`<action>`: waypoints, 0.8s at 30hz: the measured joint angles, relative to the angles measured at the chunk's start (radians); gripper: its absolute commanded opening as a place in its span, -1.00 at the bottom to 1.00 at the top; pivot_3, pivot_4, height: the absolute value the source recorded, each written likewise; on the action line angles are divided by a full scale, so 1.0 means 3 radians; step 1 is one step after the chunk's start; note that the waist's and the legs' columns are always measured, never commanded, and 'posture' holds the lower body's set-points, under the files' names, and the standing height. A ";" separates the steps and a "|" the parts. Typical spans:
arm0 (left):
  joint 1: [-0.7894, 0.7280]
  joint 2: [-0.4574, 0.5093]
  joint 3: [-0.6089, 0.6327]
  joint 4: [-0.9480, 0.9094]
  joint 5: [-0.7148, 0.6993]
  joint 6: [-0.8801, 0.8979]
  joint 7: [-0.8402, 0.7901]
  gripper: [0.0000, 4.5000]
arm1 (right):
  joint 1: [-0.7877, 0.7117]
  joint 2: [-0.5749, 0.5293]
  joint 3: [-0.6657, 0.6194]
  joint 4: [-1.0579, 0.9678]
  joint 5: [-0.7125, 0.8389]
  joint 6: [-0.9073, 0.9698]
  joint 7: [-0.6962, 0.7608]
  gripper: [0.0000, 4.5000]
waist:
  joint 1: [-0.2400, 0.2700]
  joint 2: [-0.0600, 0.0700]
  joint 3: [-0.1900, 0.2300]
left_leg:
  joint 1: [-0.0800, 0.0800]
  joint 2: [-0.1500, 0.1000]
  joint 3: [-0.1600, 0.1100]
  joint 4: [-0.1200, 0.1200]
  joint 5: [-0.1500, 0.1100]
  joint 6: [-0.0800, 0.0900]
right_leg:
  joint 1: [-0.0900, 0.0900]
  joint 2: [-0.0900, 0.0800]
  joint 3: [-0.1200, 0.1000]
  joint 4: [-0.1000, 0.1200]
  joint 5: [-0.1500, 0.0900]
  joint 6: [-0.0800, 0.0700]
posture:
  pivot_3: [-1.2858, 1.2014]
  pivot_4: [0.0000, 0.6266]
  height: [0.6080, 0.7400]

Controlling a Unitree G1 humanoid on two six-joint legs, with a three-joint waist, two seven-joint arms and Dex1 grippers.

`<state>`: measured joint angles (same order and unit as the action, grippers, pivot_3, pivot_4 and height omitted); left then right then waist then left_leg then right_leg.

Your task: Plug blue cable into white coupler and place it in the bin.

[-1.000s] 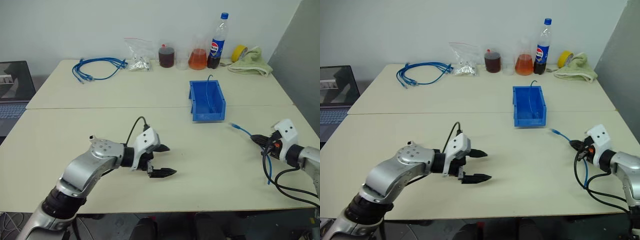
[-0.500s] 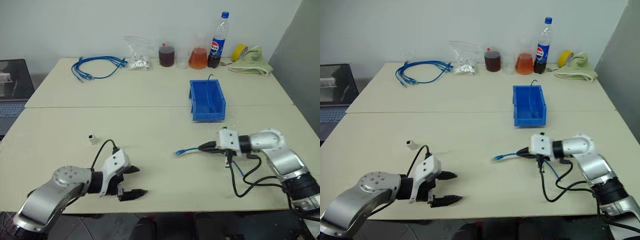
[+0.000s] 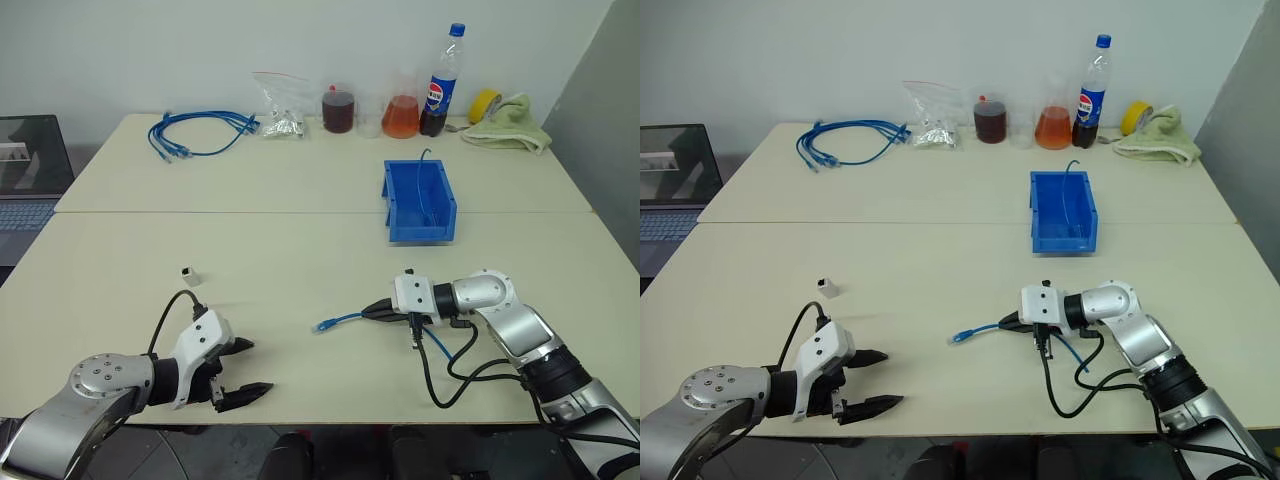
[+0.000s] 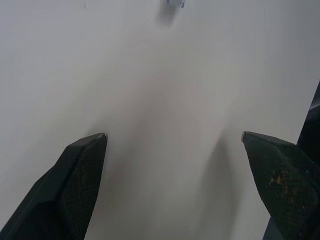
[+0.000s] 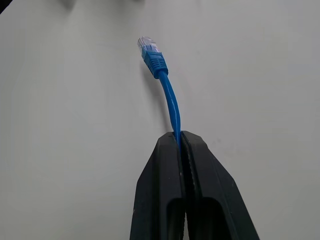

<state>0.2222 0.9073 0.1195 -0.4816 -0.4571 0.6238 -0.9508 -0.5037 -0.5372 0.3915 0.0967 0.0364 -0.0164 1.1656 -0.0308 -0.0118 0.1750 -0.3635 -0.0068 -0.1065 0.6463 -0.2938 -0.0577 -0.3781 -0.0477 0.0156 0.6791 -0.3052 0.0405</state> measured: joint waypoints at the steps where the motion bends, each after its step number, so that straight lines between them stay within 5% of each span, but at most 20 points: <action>1: -0.0005 -0.0005 -0.0001 0.0013 0.0000 -0.0006 0.0002 1.00 | -0.0025 0.0022 0.0019 0.0046 -0.0033 -0.0027 0.0001 -0.99 | -0.0002 0.0000 0.0000 | 0.0000 0.0001 0.0000 0.0000 0.0000 0.0000 | 0.0000 0.0001 0.0000 0.0000 0.0000 0.0000 | 0.03 -0.52 1.00; 5: -0.0050 -0.0067 -0.0024 0.0035 0.0002 -0.0049 0.0010 1.00 | -0.0071 0.0114 0.0057 0.0242 -0.0078 -0.0092 -0.0022 -0.99 | -0.0004 0.0000 0.0000 | 0.0000 0.0002 0.0001 0.0000 0.0000 0.0000 | -0.0001 0.0003 0.0001 0.0001 0.0000 0.0000 | 0.03 -0.52 1.00; 17: -0.0170 -0.0198 -0.0123 0.0103 0.0017 -0.0130 0.0035 1.00 | -0.0094 0.0111 0.0064 0.0403 -0.0045 -0.0176 0.0054 0.28 | -0.0003 0.0000 0.0000 | 0.0000 0.0002 0.0001 0.0000 0.0000 0.0000 | -0.0002 0.0002 0.0002 0.0002 0.0000 -0.0001 | 0.03 -0.52 1.00; 24: -0.0334 -0.0312 -0.0212 0.0221 0.0062 -0.0179 0.0082 1.00 | -0.0066 -0.0073 -0.0122 0.0012 0.0250 0.0275 0.0211 0.96 | -0.0001 0.0002 0.0001 | -0.0001 0.0001 -0.0001 0.0001 0.0000 0.0000 | -0.0003 0.0001 0.0002 0.0002 0.0000 -0.0001 | 0.03 -0.52 1.00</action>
<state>0.1220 0.8136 0.0561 -0.4153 -0.4384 0.5701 -0.9262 -0.5237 -0.5592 0.3549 0.1002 0.1113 0.0662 1.2290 -0.0310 -0.0112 0.1754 -0.3638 -0.0063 -0.1069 0.6465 -0.2938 -0.0577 -0.3789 -0.0473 0.0161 0.6797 -0.3051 0.0404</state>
